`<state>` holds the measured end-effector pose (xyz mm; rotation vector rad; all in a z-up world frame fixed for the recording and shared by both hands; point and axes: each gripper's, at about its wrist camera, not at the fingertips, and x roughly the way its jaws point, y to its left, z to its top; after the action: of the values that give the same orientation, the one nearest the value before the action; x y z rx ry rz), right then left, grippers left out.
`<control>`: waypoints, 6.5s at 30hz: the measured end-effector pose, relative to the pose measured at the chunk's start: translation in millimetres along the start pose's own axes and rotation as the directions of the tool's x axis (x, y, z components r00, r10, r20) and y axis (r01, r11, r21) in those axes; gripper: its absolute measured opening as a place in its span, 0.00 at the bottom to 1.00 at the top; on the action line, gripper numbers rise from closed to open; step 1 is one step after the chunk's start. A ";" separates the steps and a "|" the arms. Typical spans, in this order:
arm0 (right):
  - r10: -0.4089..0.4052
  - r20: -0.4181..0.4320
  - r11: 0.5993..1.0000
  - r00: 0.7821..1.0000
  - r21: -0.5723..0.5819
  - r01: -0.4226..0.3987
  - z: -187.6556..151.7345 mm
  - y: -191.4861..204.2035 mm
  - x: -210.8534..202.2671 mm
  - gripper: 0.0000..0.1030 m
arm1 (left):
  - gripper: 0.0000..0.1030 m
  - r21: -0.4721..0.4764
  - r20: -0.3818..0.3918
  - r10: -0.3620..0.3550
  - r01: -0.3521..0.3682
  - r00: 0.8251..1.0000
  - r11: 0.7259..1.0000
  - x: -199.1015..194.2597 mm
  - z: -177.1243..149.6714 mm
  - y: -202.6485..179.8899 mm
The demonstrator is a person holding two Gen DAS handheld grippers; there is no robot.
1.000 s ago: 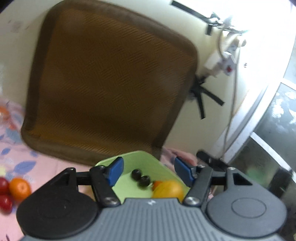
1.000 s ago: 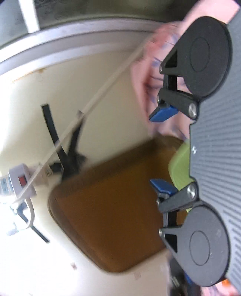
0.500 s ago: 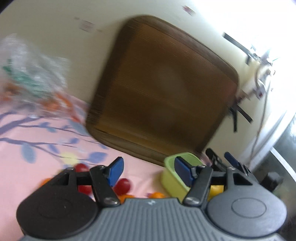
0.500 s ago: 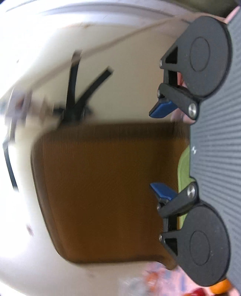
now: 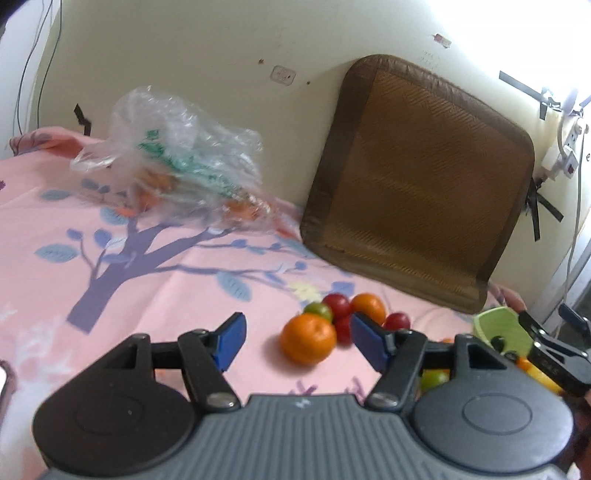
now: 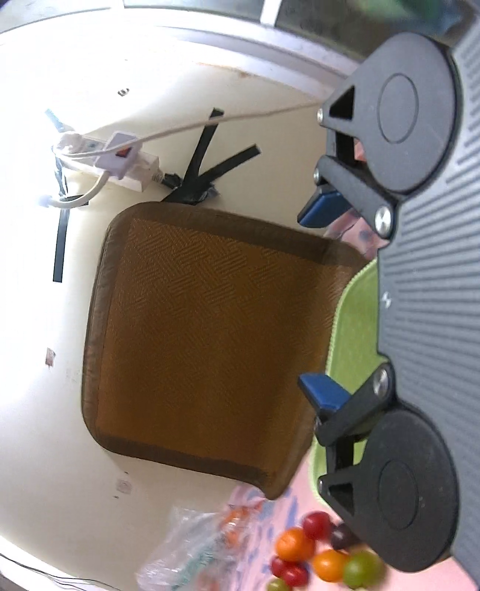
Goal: Organize fruits
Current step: 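Grasp a mandarin with the left tool while the right tool grasps a lime, then release the mandarin and lime into the green basket from both tools, then grasp a green tomato with the left tool while the right tool grasps an orange tomato, then release both tomatoes into the green basket from both tools, then grasp a mandarin with the right tool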
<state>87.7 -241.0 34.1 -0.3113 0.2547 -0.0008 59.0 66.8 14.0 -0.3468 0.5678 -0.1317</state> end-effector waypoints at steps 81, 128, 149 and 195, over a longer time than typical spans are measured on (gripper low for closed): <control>0.091 -0.093 0.946 0.991 0.318 -0.057 -14.5 -17.0 -100.7 0.45 | 0.50 0.196 -0.004 -0.238 0.234 0.971 0.952 -0.5 12.4 -88.9; 0.439 -0.232 0.876 0.868 0.324 -0.357 7.0 102.5 -64.3 0.29 | 0.24 0.049 -0.137 -0.336 0.346 0.932 0.937 1.6 -29.8 -19.4; 0.133 -0.147 0.931 0.980 0.357 -0.073 -25.5 1.7 -103.6 0.29 | 0.26 0.242 -0.252 -0.411 0.468 0.876 0.850 44.1 -46.1 -189.0; 0.324 -0.708 0.857 0.627 -0.062 -0.512 74.3 87.1 91.8 0.37 | 0.37 0.117 0.019 -0.080 0.077 0.997 0.990 15.5 -19.6 1.7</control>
<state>191.6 -139.2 53.3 -0.5033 1.0790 0.4052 61.2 59.5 -9.8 -0.2571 0.5204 -0.2352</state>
